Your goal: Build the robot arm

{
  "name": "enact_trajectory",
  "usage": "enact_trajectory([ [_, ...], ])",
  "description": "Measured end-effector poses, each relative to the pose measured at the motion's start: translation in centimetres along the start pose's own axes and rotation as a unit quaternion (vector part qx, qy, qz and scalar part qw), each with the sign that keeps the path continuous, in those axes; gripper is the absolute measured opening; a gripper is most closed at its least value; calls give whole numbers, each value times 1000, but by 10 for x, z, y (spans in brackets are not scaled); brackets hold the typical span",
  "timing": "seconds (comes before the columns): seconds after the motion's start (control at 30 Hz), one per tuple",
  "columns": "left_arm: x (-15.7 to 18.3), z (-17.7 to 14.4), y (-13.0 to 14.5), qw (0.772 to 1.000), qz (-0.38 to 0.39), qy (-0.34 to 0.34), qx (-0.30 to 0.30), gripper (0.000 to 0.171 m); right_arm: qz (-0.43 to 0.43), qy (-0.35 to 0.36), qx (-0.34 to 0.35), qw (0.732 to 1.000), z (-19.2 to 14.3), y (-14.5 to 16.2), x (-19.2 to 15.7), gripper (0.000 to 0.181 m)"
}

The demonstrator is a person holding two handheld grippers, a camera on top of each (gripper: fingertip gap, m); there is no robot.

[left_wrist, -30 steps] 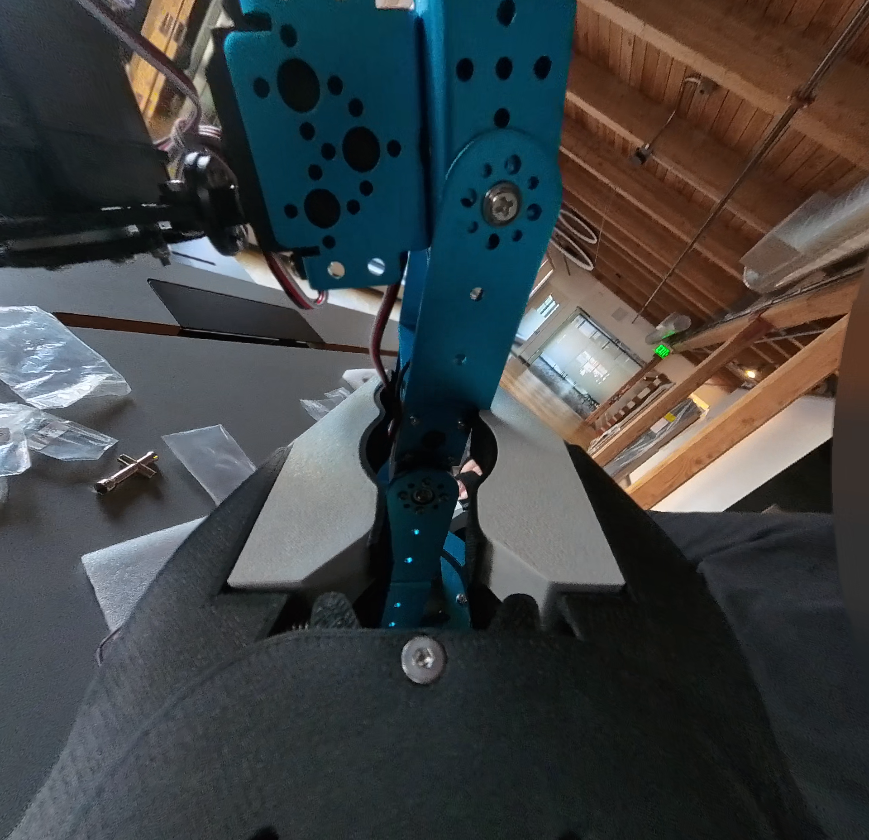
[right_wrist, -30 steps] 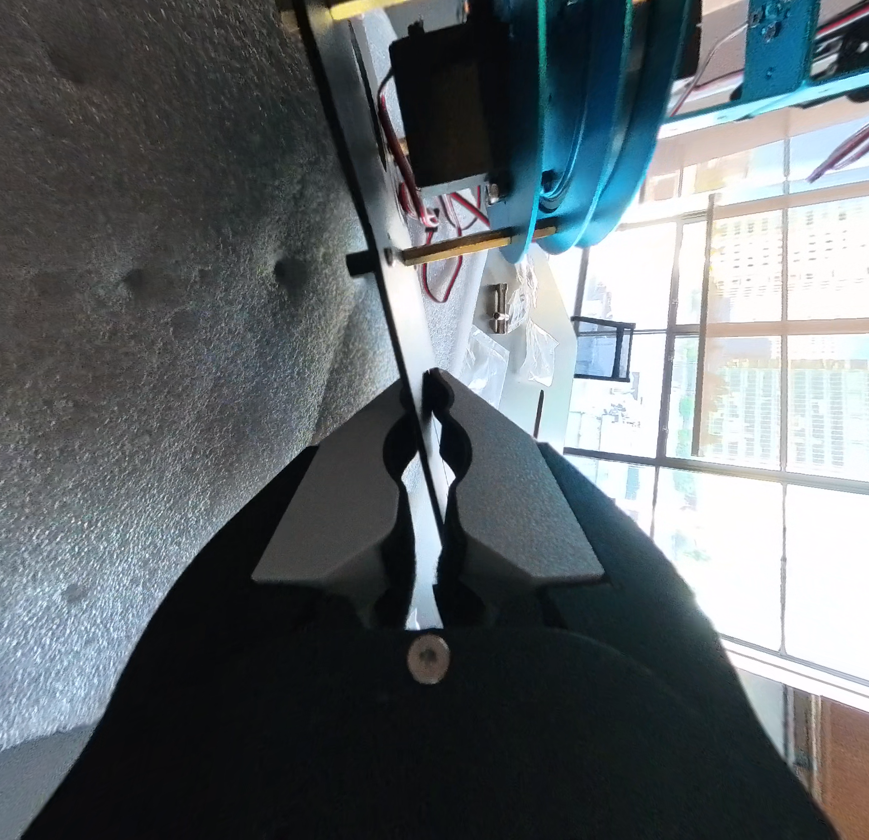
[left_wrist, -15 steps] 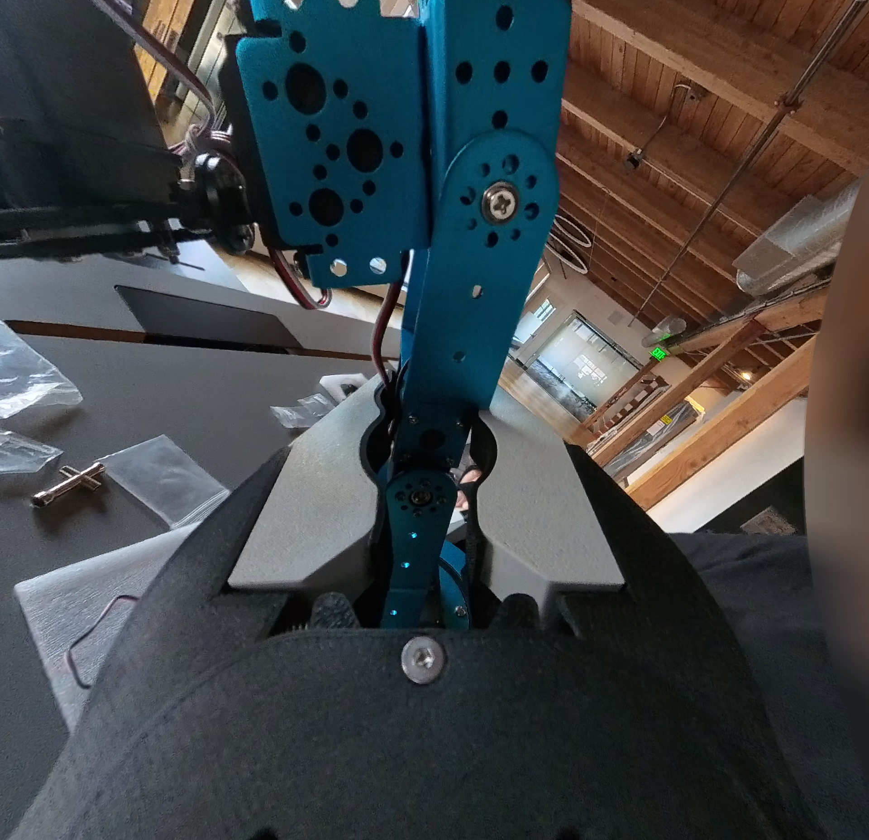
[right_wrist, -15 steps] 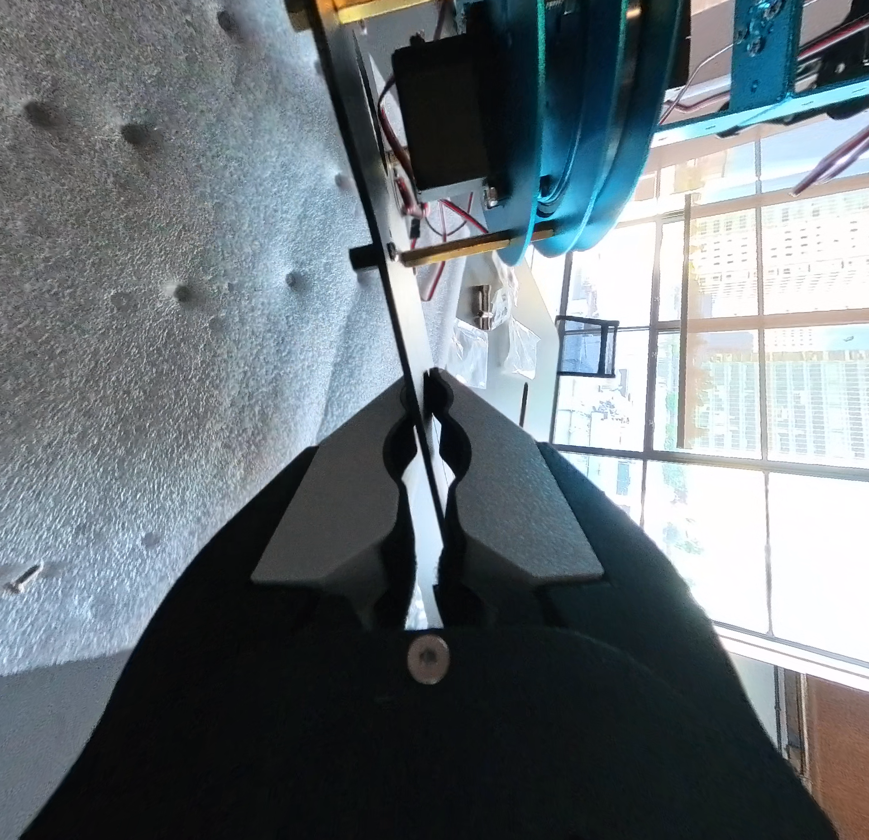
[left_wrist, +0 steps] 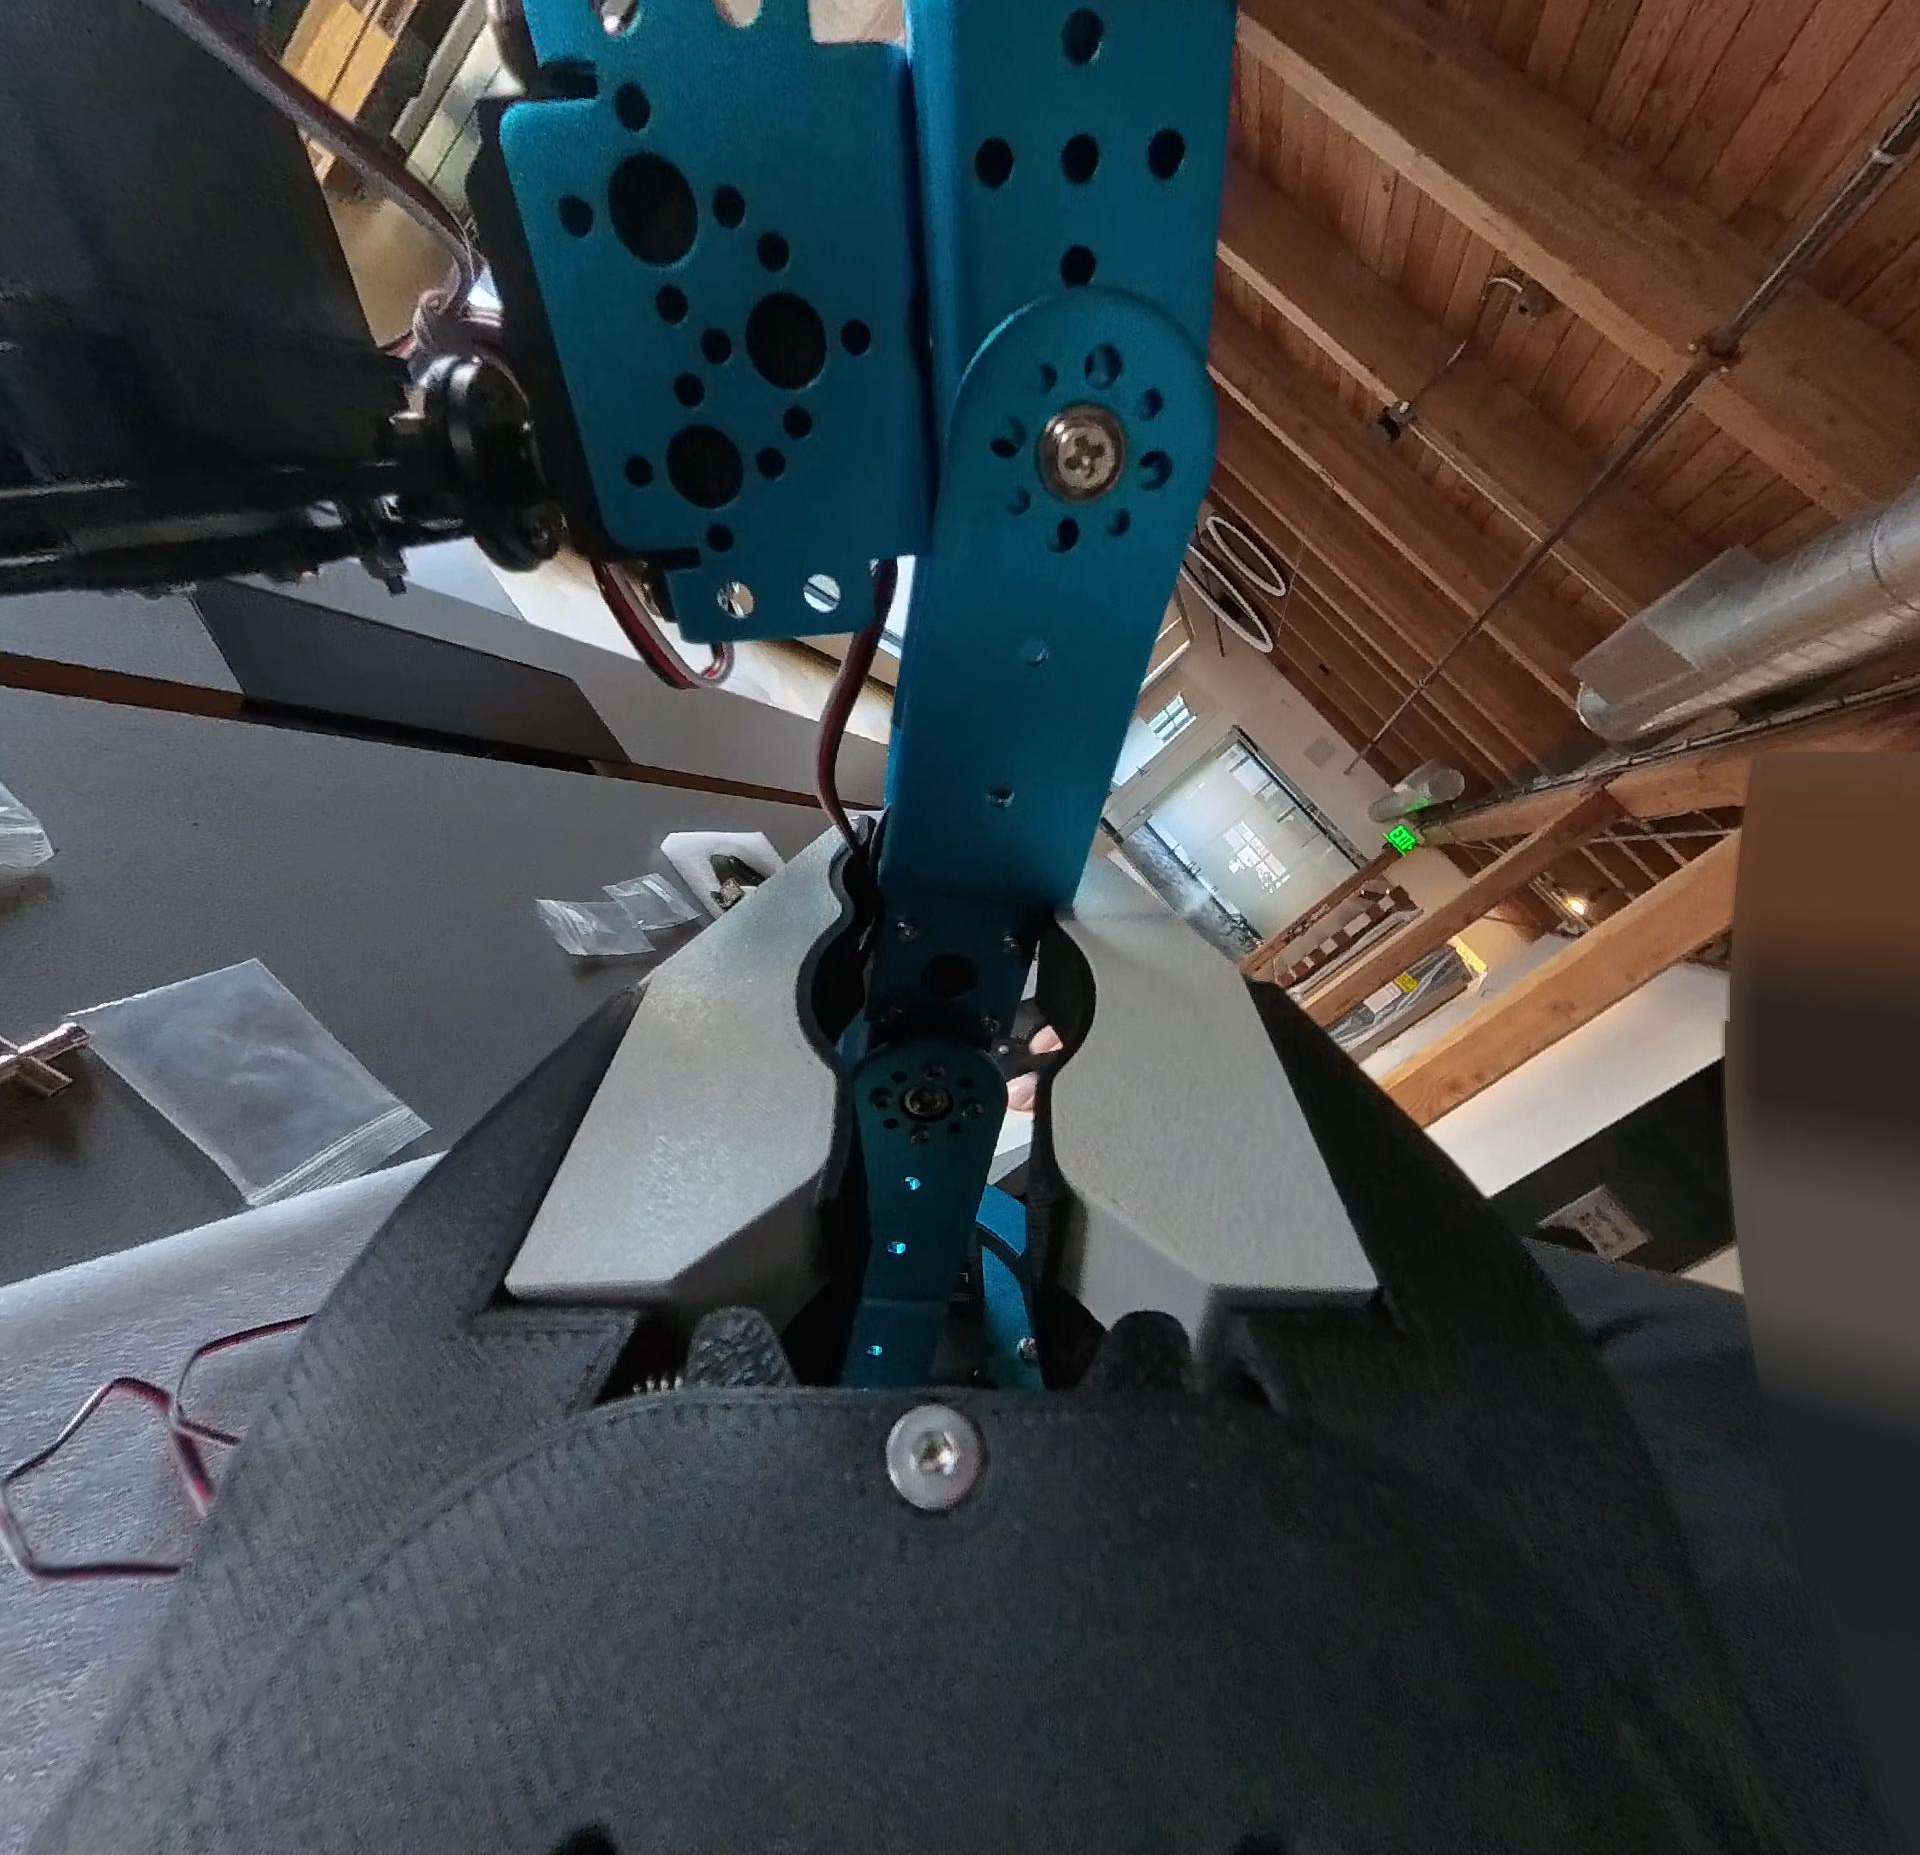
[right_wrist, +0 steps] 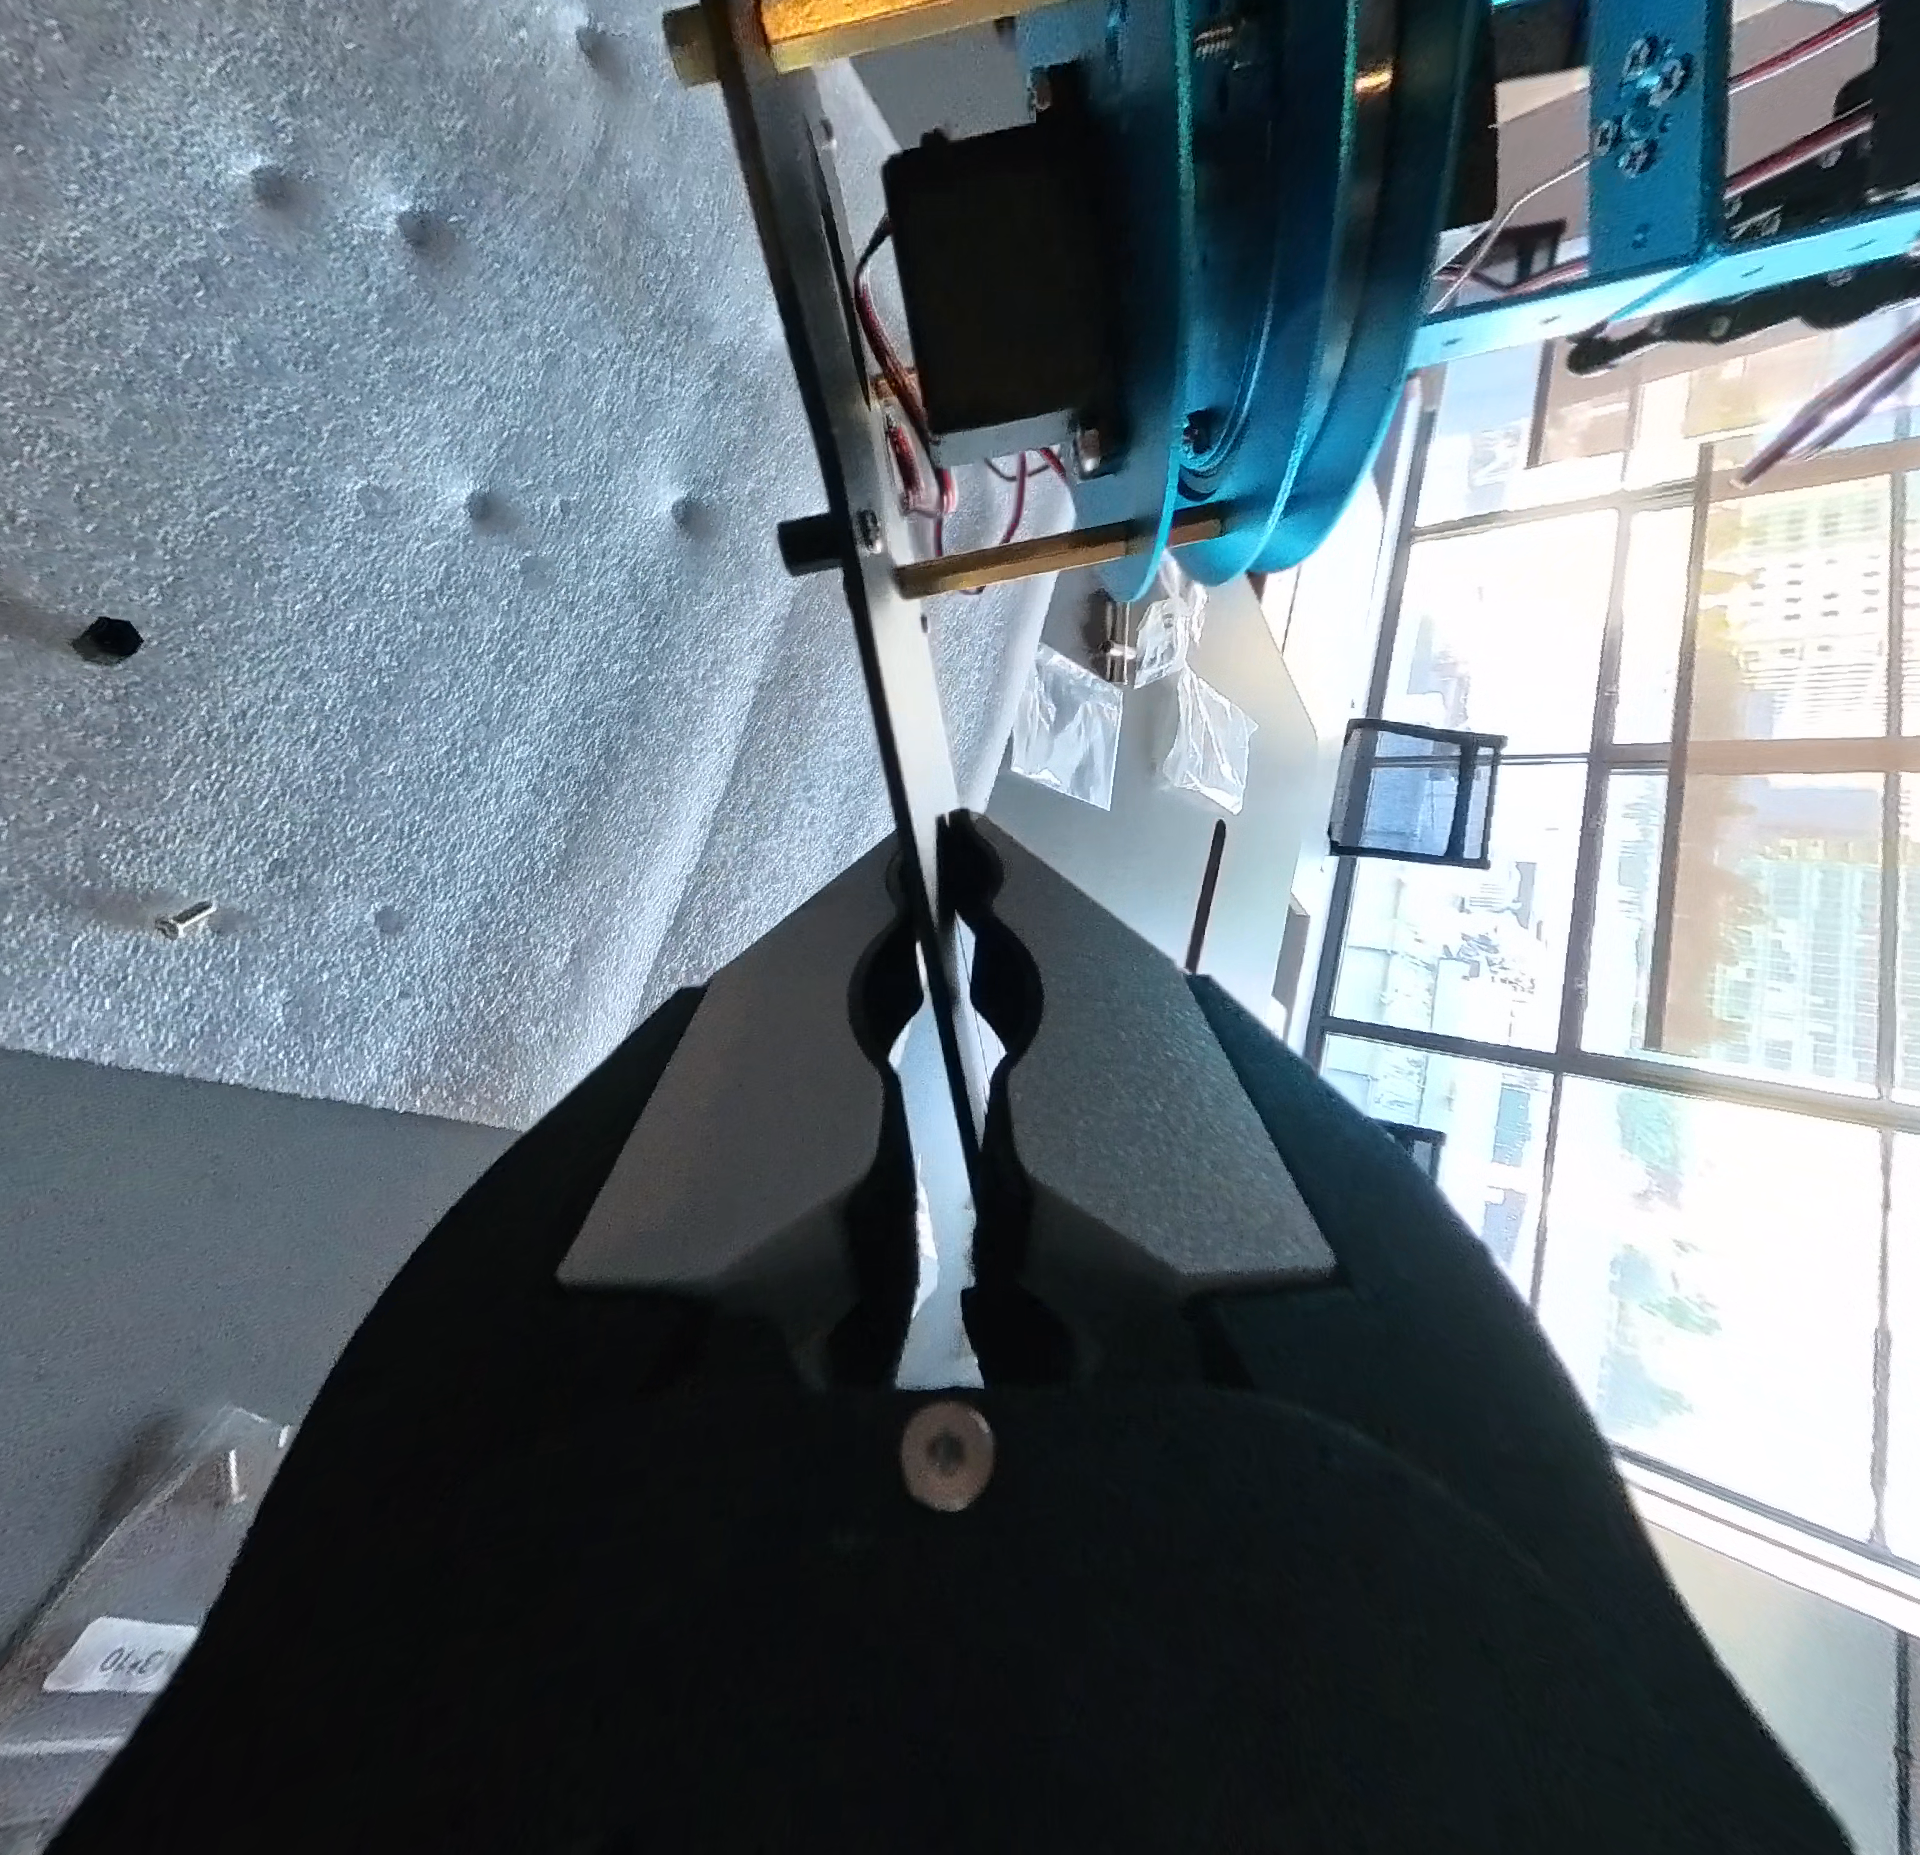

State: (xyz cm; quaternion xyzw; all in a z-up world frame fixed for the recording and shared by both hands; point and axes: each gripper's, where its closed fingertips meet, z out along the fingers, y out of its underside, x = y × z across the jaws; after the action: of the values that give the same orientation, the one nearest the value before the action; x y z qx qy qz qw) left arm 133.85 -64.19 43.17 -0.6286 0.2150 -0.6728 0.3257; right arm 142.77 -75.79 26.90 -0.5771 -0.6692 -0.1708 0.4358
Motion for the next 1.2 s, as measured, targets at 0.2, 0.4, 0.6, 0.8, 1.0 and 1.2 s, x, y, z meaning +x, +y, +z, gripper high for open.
enact_trajectory([
  [0.2,-17,-5,4,1000,-8,-10,1,26,8,-20,-9,1000,6,-3,-8,1],
  [0.4,-30,-7,23,999,-36,-4,-11,27,28,-40,-8,999,7,-5,-30,1],
  [0.6,-41,-7,25,997,-74,7,-4,28,41,-73,-13,996,3,-7,-32,1],
  [0.8,-58,0,30,990,-141,5,-7,29,74,-130,-8,989,-5,-6,-34,0],
  [1.0,-69,-3,28,984,-177,24,4,31,73,-146,-10,987,-3,-7,-31,1],
  [1.2,-85,-6,26,978,-210,22,7,31,69,-166,-11,984,1,-7,-26,1],
])
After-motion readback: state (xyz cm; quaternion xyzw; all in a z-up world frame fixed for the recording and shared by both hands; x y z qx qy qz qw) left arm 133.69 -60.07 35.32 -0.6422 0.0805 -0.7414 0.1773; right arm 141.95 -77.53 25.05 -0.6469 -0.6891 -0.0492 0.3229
